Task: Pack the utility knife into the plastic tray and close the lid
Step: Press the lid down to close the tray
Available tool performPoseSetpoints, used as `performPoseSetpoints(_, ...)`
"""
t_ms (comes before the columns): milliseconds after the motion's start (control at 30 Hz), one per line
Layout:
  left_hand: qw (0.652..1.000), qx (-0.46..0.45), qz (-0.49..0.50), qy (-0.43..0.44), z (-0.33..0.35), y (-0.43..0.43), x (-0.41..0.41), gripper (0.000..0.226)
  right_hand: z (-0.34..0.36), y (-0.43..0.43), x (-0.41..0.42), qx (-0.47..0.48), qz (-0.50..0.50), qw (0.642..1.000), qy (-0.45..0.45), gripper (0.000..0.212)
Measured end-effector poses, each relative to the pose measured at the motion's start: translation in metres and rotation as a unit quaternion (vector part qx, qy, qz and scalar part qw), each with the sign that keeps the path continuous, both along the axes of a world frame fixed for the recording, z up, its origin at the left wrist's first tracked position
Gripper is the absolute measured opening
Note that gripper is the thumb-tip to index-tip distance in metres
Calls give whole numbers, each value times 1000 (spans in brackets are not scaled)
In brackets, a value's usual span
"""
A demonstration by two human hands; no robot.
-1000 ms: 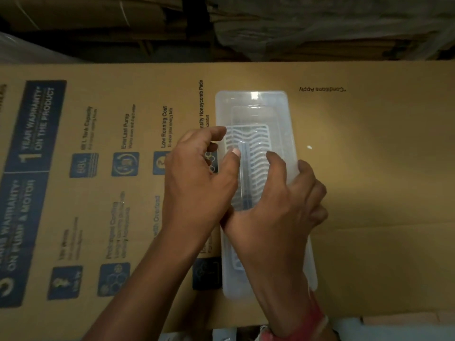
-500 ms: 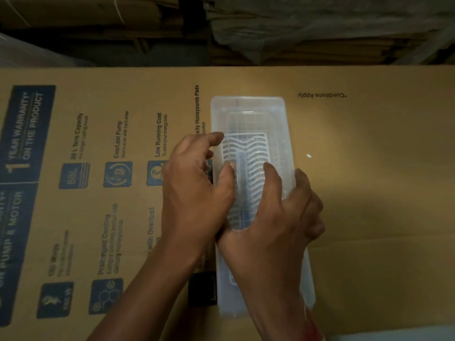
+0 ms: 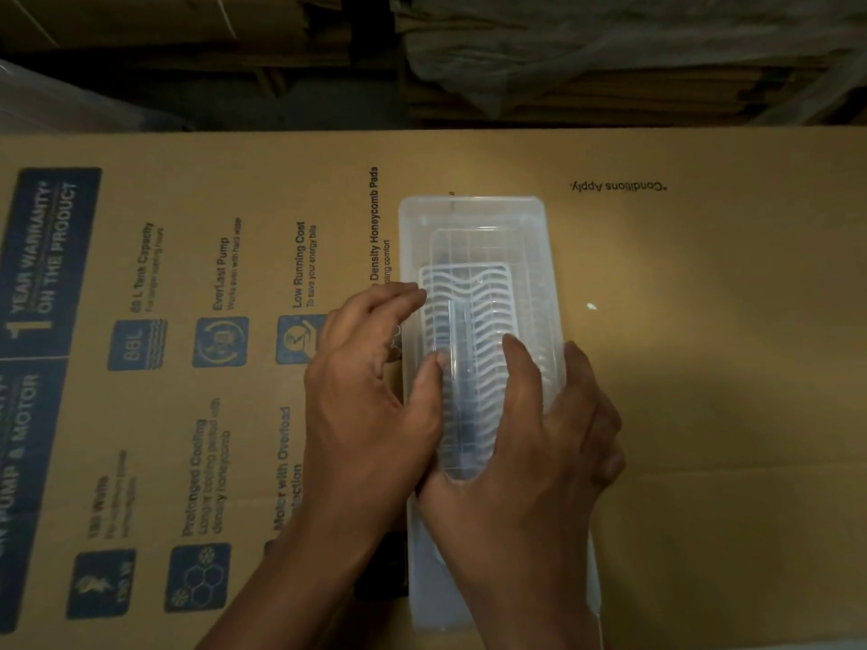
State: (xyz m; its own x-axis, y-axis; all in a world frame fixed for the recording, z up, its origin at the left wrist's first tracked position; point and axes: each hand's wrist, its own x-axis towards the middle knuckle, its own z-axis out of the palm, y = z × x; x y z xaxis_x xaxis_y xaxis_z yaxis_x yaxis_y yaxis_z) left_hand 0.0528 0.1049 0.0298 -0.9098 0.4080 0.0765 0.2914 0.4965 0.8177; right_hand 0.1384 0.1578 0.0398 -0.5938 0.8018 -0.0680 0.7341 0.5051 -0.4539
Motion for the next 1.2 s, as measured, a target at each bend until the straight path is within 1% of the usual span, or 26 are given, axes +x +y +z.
performPoseSetpoints(100,1000,-4,-4,-1,-2,-2,5,43,-2,6,10,-3,6,999,36,83)
performPoseSetpoints(200,999,-5,29,-25,-3,-4,15,40,-2,13,26,-56,-12,995,80,78)
performPoseSetpoints(233,998,-9,47,-50,-3,-5,19,35,-3,15,33,-69,-25,994,85,72)
performPoseSetpoints(300,993,-22,60,-95,-6,-9,27,16,-4,21,47,-99,-48,989,96,58)
performPoseSetpoints(333,992,-27,58,-106,-8,-12,31,19,-5,24,54,-120,-60,986,101,50)
performPoseSetpoints(400,991,-29,52,-117,-10,-16,38,38,-6,29,68,-152,-70,980,105,34)
performPoseSetpoints(433,991,-27,52,-121,-10,-17,40,42,-7,30,74,-170,-73,977,105,30)
performPoseSetpoints(567,990,10,54,-131,-15,-18,46,42,-10,27,85,-252,-94,954,136,36)
performPoseSetpoints(633,987,31,60,-145,-19,-18,48,41,-11,25,86,-270,-98,944,159,34)
performPoseSetpoints(733,985,52,61,-155,-21,-22,54,39,-12,20,90,-245,-69,955,155,33)
performPoseSetpoints(800,986,40,56,-153,-20,-25,60,35,-13,17,93,-230,-59,960,150,34)
performPoseSetpoints(933,989,17,63,-133,-22,-28,72,48,-18,13,99,-249,-73,949,178,37)
performPoseSetpoints(1000,991,20,63,-120,-23,-29,73,45,-21,12,103,-259,-81,943,193,36)
performPoseSetpoints(1100,991,25,55,-120,-24,-33,74,34,-21,11,108,-267,-88,936,210,36)
performPoseSetpoints(1200,991,29,62,-116,-26,-35,78,37,-24,9,110,-289,-103,923,232,35)
